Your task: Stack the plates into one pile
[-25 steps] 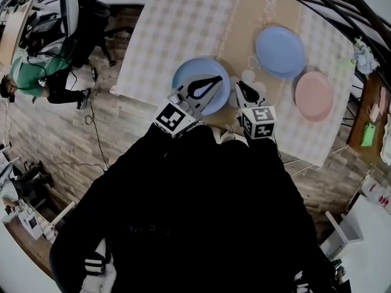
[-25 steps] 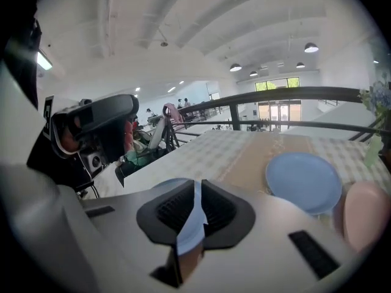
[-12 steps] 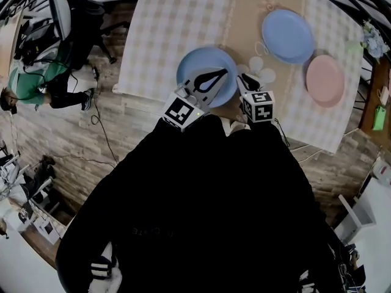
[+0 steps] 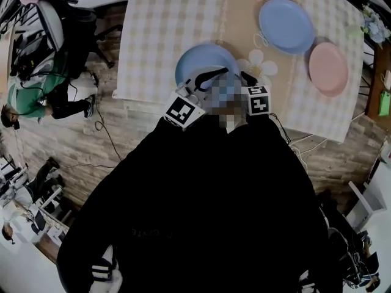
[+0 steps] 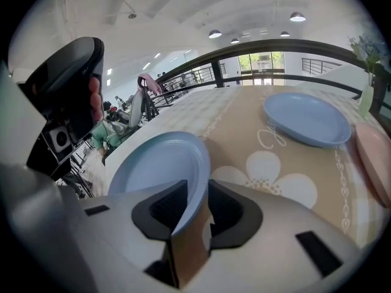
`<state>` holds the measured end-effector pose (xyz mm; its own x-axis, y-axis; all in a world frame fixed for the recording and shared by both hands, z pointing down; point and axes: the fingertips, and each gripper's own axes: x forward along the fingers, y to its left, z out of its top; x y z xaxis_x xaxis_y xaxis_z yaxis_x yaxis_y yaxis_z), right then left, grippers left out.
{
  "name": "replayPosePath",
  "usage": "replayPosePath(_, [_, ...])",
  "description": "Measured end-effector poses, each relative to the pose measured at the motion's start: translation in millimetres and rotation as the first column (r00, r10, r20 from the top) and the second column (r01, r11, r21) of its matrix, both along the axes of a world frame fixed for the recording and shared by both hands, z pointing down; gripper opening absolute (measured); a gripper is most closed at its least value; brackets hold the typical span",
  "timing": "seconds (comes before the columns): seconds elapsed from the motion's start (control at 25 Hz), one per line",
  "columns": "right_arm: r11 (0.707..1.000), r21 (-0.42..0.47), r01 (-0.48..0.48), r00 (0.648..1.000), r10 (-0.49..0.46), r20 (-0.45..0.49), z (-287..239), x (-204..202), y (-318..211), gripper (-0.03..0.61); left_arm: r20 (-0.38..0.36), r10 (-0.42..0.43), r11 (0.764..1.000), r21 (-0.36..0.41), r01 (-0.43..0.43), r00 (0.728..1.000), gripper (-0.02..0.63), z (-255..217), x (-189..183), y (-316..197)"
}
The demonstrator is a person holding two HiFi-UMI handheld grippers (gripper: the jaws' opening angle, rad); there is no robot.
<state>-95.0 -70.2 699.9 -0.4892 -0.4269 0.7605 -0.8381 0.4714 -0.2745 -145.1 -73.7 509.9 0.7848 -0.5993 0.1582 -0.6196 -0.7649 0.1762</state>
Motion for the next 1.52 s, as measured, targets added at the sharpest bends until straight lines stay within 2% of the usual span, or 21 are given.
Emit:
replayPosePath(0.52, [0.997,-0.050,-0.065,0.998,0.064,-0.026,28.8,-6.4,2.7,0.121,0.007,0.037,0.999,-0.005,-0.037,0.999,0.021,12.8,-5.7,-1.5])
replayPosePath(0.6, [0.996,-0.053,-0.077,0.996,0.075,-0.041,32.7,-5.4,3.0,0.110,0.007,0.041,0.999,-0.005,-0.041,0.999,0.021,12.8,-8.0,-1.7])
replayPosePath(0.68, [0.994,-0.052,-0.096,0.994,0.093,-0.050,35.2,-3.2,2.3,0.070,0.006,0.043,0.999,-0.004,-0.043,0.999,0.021,12.8,-10.1,-1.5])
replayPosePath(0.92, [0.979,-0.111,-0.172,0.984,0.176,0.032,33.7,-0.4,1.5,0.041,0.014,0.053,0.999,-0.005,-0.053,0.998,0.020,13.8,-14.1,-0.3])
replayPosePath(1.12, [0.948,-0.180,-0.261,0.949,0.286,0.135,25.3,3.7,2.1,0.018,0.017,0.074,0.997,0.006,-0.074,0.997,0.021,7.4,-15.0,2.2])
replayPosePath(1.52, [0.942,-0.180,-0.284,0.940,0.310,0.141,4.4,30.7,4.6,0.025,0.031,0.101,0.994,0.032,-0.102,0.994,0.020,-4.5,-3.0,3.8])
